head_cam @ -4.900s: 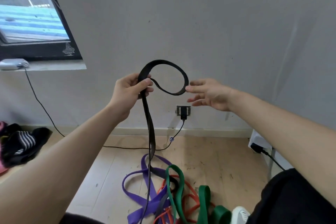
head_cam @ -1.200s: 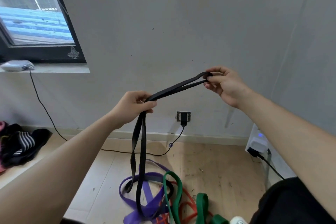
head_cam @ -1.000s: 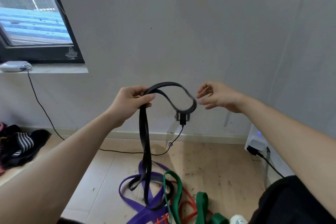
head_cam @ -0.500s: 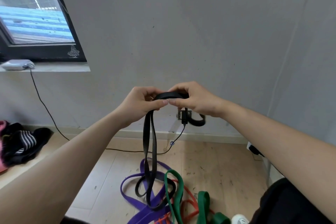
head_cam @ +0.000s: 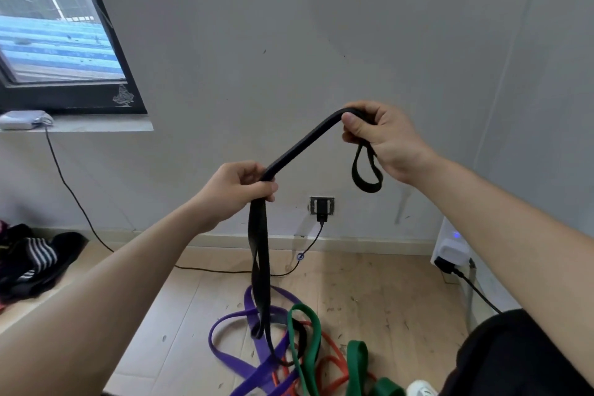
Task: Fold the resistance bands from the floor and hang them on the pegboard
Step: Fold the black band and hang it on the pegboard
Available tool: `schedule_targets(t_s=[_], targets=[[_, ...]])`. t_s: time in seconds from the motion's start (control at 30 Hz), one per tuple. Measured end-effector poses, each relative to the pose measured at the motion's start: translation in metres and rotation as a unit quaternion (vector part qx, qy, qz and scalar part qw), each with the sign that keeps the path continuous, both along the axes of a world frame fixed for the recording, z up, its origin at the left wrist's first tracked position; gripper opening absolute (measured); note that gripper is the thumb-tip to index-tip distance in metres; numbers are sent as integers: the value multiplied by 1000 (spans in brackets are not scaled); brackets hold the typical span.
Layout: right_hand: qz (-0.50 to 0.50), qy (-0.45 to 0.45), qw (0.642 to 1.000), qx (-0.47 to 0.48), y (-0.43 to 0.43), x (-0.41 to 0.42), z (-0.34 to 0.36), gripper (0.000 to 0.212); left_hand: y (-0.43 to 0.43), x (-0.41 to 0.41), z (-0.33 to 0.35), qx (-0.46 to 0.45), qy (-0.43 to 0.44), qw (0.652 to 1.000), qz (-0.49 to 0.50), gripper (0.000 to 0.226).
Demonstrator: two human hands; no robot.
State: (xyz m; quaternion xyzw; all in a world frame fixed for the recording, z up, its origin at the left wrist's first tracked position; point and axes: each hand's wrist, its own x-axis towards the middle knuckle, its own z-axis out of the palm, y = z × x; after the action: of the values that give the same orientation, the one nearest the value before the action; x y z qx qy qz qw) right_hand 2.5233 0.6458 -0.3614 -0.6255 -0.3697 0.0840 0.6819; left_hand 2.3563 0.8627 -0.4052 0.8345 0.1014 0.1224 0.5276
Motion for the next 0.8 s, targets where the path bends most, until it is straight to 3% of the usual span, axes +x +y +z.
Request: schedule_targets(t_s=[0.17, 0.33, 0.5, 0.6, 0.67, 0.73, 0.8], targets=[[-5, 43, 999, -4, -10, 20, -8, 9, -5, 2, 17, -89, -58, 994, 30, 13], [31, 19, 985, -168, -22, 33, -33, 10, -9, 1, 29, -211, -114, 970, 40, 24], [77, -9, 954, -289, -16, 27, -47, 12, -13, 1, 32, -270, -134, 953, 35, 33], [124, -1, 938, -323, -8, 16, -52, 26, -16, 4, 32, -276, -139, 950, 44, 27], [135, -2, 934, -331, -1, 6, -49, 49, -21, 6, 30, -264, -137, 954, 41, 24], [133, -4, 943, -304, 8, -3, -42, 71, -26, 7, 29, -247, -129, 960, 32, 26], [148, 9, 959, -243, 19, -13, -35, 78, -31, 7, 28, -234, -122, 965, 16, 35]])
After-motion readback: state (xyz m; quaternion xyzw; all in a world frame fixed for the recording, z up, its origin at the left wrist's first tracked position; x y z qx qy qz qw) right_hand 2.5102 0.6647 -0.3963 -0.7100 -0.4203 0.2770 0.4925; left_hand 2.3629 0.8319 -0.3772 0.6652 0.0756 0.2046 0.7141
